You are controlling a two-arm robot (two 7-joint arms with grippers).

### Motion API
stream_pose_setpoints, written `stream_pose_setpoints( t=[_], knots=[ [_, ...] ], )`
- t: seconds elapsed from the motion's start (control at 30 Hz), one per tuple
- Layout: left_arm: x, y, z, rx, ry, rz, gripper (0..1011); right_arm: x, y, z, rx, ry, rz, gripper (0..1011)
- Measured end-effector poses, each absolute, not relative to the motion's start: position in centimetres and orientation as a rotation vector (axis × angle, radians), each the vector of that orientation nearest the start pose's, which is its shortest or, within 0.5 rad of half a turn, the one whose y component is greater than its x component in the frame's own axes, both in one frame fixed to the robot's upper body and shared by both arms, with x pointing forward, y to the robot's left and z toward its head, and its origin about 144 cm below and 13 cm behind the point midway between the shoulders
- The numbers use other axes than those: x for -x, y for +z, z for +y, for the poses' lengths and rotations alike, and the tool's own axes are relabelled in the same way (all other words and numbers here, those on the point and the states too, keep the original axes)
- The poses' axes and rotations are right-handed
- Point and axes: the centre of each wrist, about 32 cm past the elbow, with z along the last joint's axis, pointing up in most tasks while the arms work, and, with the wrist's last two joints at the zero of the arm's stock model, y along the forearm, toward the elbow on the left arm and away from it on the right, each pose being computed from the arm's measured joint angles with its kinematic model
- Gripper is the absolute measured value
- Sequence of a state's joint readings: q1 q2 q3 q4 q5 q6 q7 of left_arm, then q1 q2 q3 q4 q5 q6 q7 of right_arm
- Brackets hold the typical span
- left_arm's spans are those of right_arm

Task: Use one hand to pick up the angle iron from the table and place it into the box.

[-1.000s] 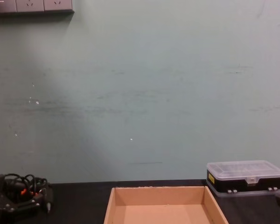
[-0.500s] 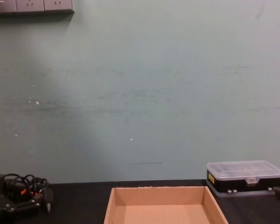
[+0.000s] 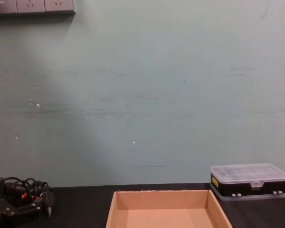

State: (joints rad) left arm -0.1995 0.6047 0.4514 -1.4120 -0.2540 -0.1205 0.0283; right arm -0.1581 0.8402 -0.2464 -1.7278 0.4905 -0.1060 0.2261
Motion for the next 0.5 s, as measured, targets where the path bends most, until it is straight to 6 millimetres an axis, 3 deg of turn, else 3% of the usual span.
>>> stream_pose_setpoints(
  t=[0.23,0.5],
  knots=[
    [-48.9,114.0,31.0,-0.304,1.248,-0.285,1000,-38.3,116.9,-37.2,0.328,-0.888,-0.111,1003],
    [-48.9,114.0,31.0,-0.304,1.248,-0.285,1000,-37.1,116.5,-37.1,0.360,-0.776,-0.100,1003]
  ],
)
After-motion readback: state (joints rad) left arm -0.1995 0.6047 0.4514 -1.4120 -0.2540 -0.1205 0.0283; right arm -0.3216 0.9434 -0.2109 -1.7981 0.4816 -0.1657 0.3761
